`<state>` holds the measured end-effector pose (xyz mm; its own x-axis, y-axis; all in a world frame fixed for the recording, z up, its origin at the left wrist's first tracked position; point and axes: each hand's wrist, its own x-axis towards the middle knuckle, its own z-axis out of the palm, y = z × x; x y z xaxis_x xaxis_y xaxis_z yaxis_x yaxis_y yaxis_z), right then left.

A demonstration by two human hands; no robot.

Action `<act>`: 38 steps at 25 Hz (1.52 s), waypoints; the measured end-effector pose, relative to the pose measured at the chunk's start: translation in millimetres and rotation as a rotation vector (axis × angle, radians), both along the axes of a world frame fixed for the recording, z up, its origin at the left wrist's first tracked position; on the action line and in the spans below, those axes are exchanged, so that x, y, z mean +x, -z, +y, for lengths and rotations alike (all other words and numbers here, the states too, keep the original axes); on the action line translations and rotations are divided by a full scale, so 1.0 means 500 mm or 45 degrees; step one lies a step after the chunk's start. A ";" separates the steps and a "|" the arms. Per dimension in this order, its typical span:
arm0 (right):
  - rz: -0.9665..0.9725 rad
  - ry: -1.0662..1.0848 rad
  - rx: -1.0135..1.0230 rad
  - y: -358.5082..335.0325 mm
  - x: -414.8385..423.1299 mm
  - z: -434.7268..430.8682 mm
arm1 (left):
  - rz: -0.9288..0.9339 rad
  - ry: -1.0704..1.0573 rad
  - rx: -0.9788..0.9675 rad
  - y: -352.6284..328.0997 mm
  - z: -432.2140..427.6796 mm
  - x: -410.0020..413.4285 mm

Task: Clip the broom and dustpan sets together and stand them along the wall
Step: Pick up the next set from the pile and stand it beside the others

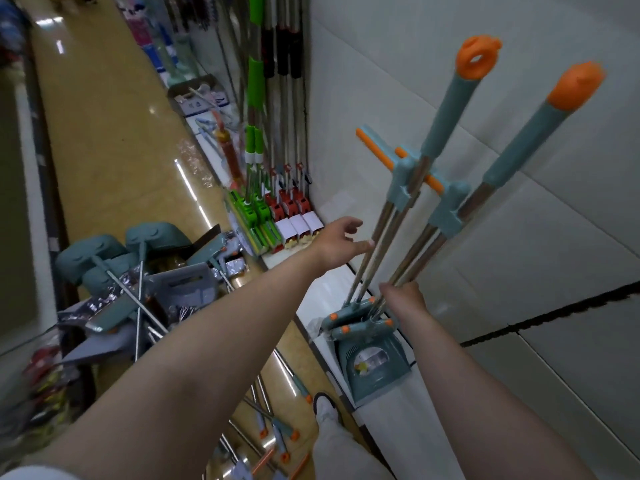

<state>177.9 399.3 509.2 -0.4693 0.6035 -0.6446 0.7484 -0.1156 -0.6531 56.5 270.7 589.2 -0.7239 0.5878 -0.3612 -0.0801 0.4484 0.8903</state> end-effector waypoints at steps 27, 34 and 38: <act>-0.241 -1.135 -0.105 0.666 -0.216 -0.502 | -0.111 -1.484 -0.174 0.697 -0.568 0.093; -0.390 -1.398 0.060 1.042 -0.222 -0.479 | -0.233 -1.465 -0.130 1.041 -0.530 0.078; -0.437 -1.365 0.074 1.239 -0.198 -0.472 | -0.296 -1.526 -0.109 1.218 -0.495 0.065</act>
